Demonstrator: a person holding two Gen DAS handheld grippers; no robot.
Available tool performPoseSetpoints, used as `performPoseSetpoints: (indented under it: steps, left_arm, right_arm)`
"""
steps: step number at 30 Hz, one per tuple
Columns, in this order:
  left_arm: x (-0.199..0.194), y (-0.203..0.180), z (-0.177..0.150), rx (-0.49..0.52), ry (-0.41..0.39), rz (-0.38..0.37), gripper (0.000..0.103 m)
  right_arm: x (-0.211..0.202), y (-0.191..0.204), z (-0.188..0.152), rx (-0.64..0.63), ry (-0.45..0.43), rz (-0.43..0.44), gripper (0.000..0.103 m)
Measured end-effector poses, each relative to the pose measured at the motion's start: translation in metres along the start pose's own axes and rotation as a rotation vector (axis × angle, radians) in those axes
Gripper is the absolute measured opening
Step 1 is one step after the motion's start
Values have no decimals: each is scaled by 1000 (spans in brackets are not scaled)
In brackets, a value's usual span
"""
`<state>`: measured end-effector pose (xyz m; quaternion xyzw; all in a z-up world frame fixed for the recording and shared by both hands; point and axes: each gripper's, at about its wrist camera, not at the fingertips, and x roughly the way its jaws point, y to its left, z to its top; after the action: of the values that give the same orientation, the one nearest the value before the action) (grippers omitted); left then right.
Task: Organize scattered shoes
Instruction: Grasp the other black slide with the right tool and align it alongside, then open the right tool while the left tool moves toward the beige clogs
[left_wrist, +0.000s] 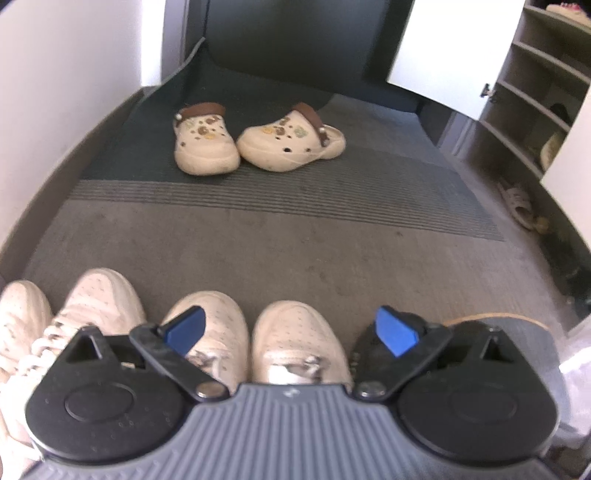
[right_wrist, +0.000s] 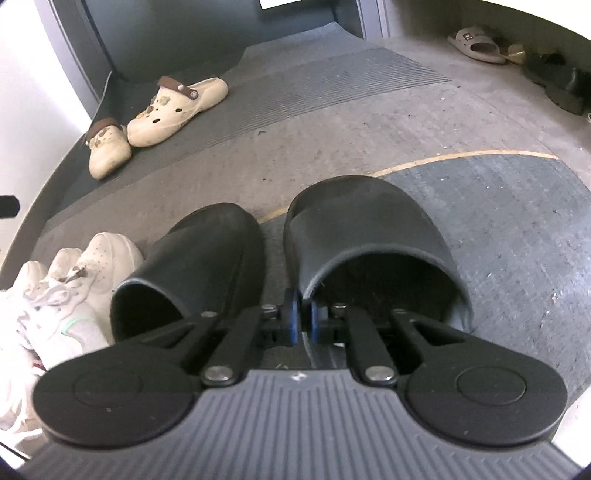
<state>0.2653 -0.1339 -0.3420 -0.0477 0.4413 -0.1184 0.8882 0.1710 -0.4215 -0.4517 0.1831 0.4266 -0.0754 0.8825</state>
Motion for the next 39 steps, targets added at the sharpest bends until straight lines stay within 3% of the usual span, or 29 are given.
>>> performPoseSetpoints:
  steps: [9,15,18,20,22,27,31,36,39]
  left_arm:
    - [-9,-3,-1,15,-13,-10,100]
    - [-9,-9,-5,48,-16,-46,102]
    - [-2,0,-8,29,18,-265,103]
    - [-4,1,-7,60,-5,-293,103]
    - [-5,2,-5,95,-28,-320,103]
    - [7,-9,32,363,-164,-291,103]
    - [64,-20,93,394,-148,-245,103]
    - [167,-16,186,325,-122,-59,102]
    - [212,-10,224,293,-107,-25,99]
  right_arm:
    - [6,23,0,-19,29,42,13]
    - [5,14,2,-10,46,83,16]
    - [0,5,0,-8,80,113,34]
    - [-8,1,-2,-14,89,94,59]
    - [-22,-3,-4,-12,86,116,71]
    - [-58,8,-4,-75,47,152,71]
    - [-66,32,23,-174,-16,198,83]
    - [-33,54,67,-182,-38,220,83]
    - [-11,62,84,-157,-25,238,83]
